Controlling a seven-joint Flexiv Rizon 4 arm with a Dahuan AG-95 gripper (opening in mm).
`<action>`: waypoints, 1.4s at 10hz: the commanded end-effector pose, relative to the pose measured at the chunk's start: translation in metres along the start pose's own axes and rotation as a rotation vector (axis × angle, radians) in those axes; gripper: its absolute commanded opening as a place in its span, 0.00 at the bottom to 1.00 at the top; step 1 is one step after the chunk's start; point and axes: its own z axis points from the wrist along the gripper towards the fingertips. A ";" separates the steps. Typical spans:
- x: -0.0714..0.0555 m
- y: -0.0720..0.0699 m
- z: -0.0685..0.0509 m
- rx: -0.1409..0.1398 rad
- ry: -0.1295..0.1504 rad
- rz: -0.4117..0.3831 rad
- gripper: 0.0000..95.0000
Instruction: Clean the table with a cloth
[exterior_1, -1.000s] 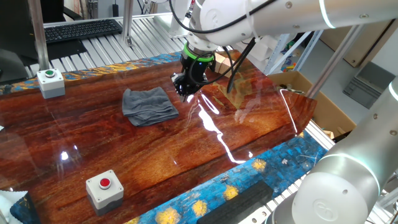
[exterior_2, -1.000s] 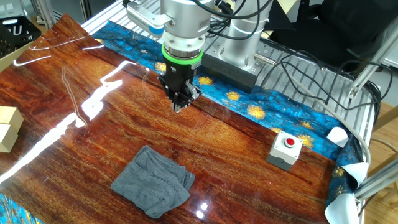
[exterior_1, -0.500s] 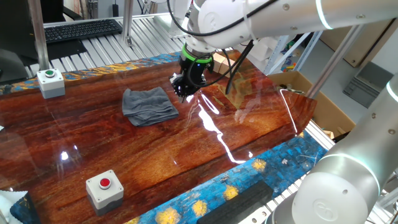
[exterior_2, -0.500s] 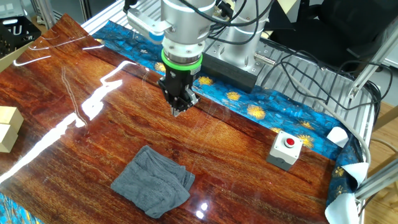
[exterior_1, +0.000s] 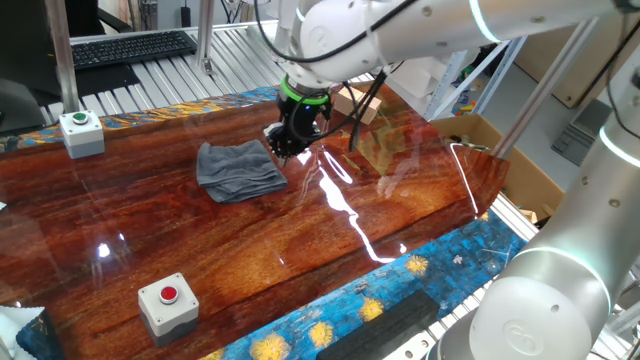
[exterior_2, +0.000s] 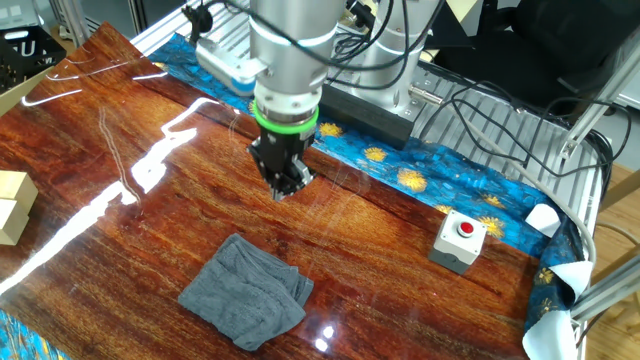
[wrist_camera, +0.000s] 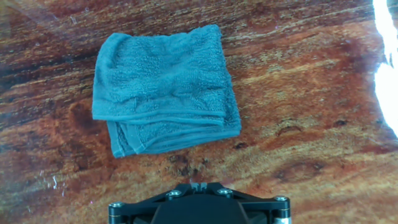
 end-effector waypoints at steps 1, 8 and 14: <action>-0.008 0.001 0.009 0.005 0.013 -0.020 0.00; -0.027 0.001 0.028 0.007 0.032 -0.048 0.00; -0.051 0.004 0.051 0.000 0.037 -0.085 0.00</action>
